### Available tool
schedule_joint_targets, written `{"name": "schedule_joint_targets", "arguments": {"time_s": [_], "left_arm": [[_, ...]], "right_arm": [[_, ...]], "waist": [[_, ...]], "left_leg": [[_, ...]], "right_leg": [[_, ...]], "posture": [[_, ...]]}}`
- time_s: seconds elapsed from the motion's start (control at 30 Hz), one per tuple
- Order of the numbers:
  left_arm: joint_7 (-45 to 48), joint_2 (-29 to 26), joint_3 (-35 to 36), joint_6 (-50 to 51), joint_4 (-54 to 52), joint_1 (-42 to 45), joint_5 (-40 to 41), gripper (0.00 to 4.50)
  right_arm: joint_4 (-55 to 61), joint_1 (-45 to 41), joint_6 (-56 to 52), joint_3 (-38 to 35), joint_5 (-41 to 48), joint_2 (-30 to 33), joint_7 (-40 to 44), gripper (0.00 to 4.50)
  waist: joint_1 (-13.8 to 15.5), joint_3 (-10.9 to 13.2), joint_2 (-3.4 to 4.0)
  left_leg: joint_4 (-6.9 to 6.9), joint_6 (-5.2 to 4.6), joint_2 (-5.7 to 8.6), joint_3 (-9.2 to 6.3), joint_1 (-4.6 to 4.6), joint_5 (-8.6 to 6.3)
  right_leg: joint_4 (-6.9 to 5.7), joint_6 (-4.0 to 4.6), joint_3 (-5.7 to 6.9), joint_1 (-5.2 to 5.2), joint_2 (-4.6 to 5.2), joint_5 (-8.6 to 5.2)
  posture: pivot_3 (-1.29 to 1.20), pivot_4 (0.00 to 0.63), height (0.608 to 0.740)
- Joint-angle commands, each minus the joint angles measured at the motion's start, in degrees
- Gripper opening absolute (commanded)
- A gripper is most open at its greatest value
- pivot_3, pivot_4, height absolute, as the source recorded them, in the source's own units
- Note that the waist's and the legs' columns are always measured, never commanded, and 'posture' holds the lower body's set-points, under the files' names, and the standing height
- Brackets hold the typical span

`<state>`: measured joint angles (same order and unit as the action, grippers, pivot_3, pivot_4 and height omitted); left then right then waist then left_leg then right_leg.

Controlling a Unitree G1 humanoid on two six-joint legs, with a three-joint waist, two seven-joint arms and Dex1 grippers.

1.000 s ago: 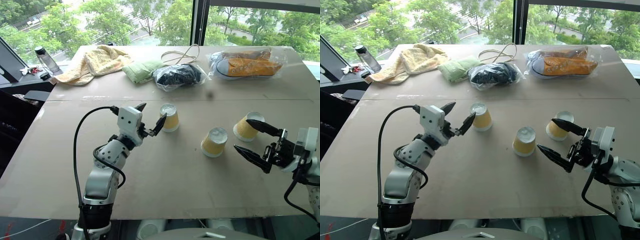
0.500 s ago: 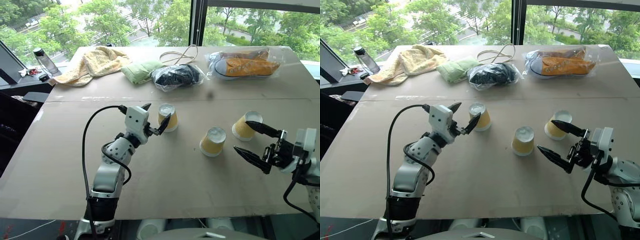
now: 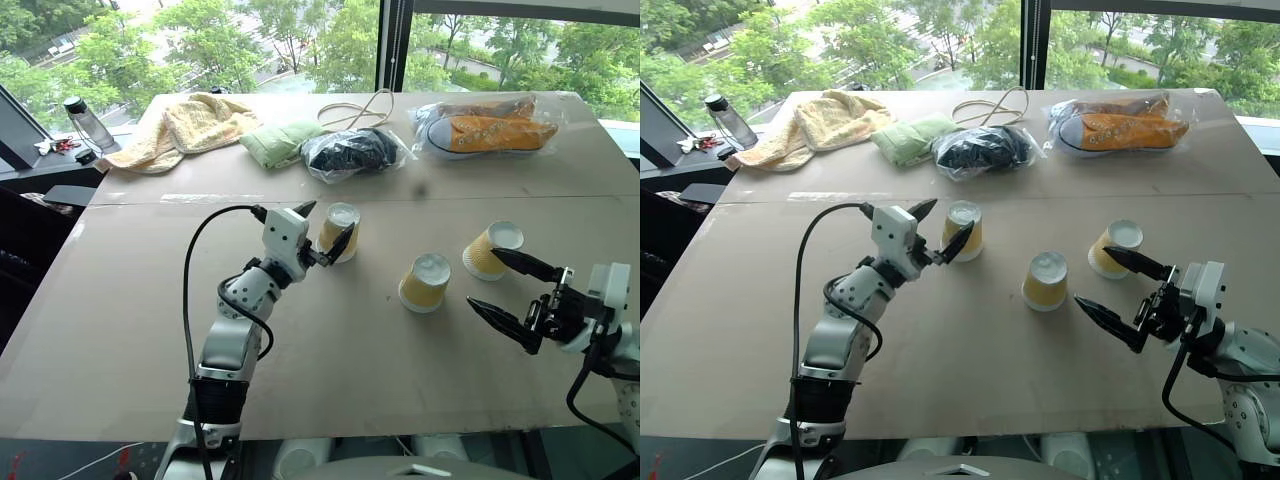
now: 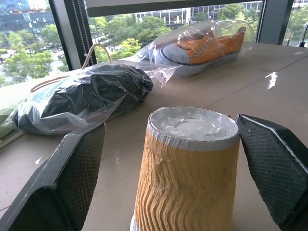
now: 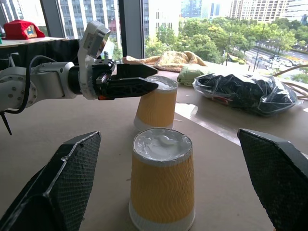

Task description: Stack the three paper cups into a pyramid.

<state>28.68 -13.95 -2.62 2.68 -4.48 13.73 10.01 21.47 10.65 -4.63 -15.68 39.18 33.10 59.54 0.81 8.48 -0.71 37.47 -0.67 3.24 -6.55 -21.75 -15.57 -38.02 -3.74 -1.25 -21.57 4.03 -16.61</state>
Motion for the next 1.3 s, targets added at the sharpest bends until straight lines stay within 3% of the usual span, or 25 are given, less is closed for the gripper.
{"name": "schedule_joint_targets", "arguments": {"time_s": [0.03, 0.63, 0.77, 1.0, 1.3], "left_arm": [[0.4, 0.3, 0.0, -2.6, 0.0, 0.7, 0.1, 4.45], [0.1, 0.6, -0.4, -2.8, 3.6, 0.4, -1.2, 4.45], [0.8, 0.1, -0.7, -2.9, 3.6, 0.2, -1.3, 2.81], [5.1, 0.7, -1.6, -3.8, 1.7, 0.1, 1.5, 2.81], [17.1, -2.2, -10.1, -3.7, -0.4, -2.1, 2.1, 2.81]], "right_arm": [[2.0, 0.0, 1.0, -0.8, 0.3, -0.1, -0.3, 4.50], [0.7, -1.0, 1.3, 0.3, -0.5, -0.4, 0.5, 4.50], [1.0, -0.6, 1.4, 0.3, -0.6, -0.5, 0.2, 4.50], [1.2, 0.5, 2.0, 0.2, -0.8, -0.8, -0.2, 4.50], [1.1, 1.9, 2.6, -0.4, -1.0, -0.7, -0.2, 4.50]], "waist": [[0.0, 0.0, 0.00], [0.0, 0.0, 0.00], [0.0, 0.0, 0.00], [0.0, 0.0, 0.00], [-0.1, 0.0, 0.02]], "left_leg": [[0.00, 0.00, 0.00, 0.00, 0.00, 0.00], [0.00, 0.00, 0.02, 0.00, -0.01, 0.00], [0.00, 0.00, 0.01, 0.00, 0.00, 0.00], [0.00, 0.00, 0.01, 0.00, 0.00, 0.00], [0.00, -0.01, 0.00, 0.00, 0.00, 0.00]], "right_leg": [[-0.01, 0.00, 0.00, 0.00, 0.00, 0.00], [0.01, 0.00, 0.03, -0.01, -0.02, 0.00], [0.00, 0.00, 0.02, -0.01, -0.01, 0.00], [0.00, 0.00, 0.02, -0.01, -0.01, 0.00], [0.00, 0.00, -0.01, 0.00, 0.00, 0.00]], "posture": [[0.00, 0.150, 0.740], [0.00, 0.150, 0.740], [0.00, 0.150, 0.740], [0.00, 0.150, 0.740], [0.00, 0.150, 0.740]]}}
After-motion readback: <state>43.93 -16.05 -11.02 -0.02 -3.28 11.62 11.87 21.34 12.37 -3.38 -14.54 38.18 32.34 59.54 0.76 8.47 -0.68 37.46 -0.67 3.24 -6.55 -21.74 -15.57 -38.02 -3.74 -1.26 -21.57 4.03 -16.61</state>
